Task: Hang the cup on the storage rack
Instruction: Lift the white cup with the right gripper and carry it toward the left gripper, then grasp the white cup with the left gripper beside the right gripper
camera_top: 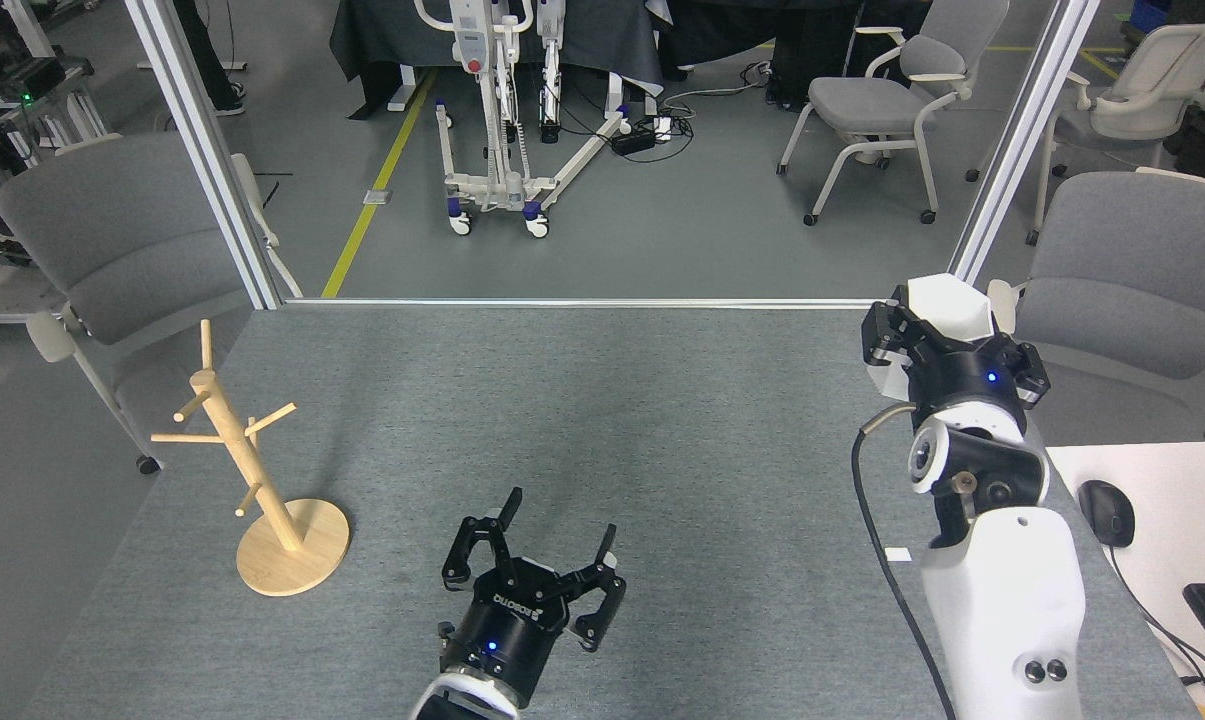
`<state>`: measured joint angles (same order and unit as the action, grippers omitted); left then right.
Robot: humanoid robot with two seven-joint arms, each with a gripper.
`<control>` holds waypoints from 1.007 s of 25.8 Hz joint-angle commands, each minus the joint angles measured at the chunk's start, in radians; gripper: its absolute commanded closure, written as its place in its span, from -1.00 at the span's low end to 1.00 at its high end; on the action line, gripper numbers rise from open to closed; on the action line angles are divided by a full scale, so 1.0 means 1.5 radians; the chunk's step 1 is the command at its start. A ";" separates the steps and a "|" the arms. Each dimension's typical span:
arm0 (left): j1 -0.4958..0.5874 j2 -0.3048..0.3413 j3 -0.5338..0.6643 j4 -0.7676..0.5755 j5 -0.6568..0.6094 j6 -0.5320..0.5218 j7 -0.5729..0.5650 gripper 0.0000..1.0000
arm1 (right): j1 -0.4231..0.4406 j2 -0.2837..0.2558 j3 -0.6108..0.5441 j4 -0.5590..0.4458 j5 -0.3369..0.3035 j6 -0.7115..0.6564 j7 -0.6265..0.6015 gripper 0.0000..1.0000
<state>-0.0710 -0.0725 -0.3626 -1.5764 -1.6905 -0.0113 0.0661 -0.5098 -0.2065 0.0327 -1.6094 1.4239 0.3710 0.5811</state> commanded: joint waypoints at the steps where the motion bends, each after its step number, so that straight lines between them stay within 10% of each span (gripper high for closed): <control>1: -0.011 0.002 -0.086 0.004 -0.090 -0.002 0.001 -0.98 | -0.025 0.004 0.090 -0.058 0.002 0.094 0.063 0.60; 14: -0.212 -0.044 -0.131 0.155 -0.093 -0.012 -0.016 -0.98 | -0.109 0.009 0.333 -0.061 0.008 0.298 0.180 0.60; 26: -0.247 -0.039 -0.108 0.162 -0.051 -0.044 -0.047 -0.98 | -0.086 0.031 0.437 -0.028 0.008 0.335 0.181 0.60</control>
<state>-0.4396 -0.1348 -0.5317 -1.3325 -1.7760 -0.0610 -0.0053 -0.6434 -0.1689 0.6659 -1.6683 1.4365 0.8676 0.8542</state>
